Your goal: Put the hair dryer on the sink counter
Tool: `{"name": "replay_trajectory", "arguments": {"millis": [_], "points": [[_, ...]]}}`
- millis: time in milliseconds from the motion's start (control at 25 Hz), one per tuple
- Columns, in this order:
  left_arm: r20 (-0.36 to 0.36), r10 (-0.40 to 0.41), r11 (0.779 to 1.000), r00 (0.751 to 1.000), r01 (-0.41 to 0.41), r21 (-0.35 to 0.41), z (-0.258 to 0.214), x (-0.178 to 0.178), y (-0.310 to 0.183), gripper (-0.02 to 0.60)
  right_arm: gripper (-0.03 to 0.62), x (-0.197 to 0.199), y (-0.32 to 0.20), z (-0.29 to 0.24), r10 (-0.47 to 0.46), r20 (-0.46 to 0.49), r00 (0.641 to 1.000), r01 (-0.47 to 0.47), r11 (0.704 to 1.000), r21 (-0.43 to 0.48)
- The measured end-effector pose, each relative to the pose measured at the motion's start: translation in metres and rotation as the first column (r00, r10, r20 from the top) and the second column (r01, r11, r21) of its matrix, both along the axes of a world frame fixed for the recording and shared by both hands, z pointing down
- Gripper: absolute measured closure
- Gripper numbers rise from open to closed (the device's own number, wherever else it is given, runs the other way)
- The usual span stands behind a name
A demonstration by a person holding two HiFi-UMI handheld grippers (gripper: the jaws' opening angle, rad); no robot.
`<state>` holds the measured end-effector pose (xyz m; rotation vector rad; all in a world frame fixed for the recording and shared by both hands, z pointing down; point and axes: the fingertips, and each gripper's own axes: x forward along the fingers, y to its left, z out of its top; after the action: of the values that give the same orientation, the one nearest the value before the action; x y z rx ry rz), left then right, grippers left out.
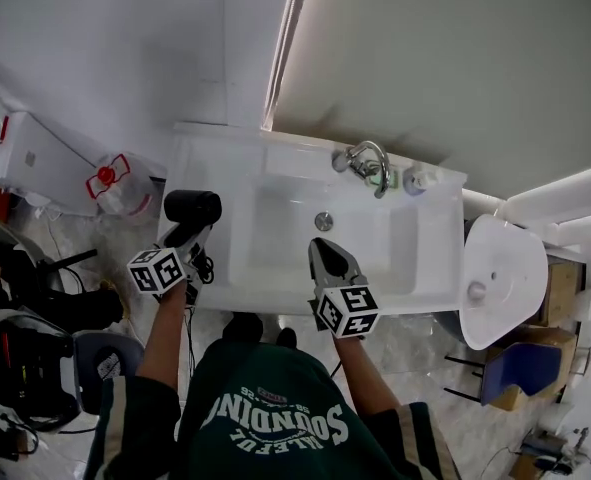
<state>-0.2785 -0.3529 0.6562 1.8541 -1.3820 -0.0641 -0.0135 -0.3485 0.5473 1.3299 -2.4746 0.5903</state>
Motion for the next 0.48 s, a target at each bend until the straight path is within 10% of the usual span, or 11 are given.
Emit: {"name": "replay_trajectory", "arguments": {"millis": [480], "points": [[0.092,-0.008,0.979,0.996,0.027,-0.204,0.072,-0.003,-0.039,0.274,0.588,0.015,-0.001,0.009,0.101,-0.023,0.995,-0.101,0.995,-0.019]]}}
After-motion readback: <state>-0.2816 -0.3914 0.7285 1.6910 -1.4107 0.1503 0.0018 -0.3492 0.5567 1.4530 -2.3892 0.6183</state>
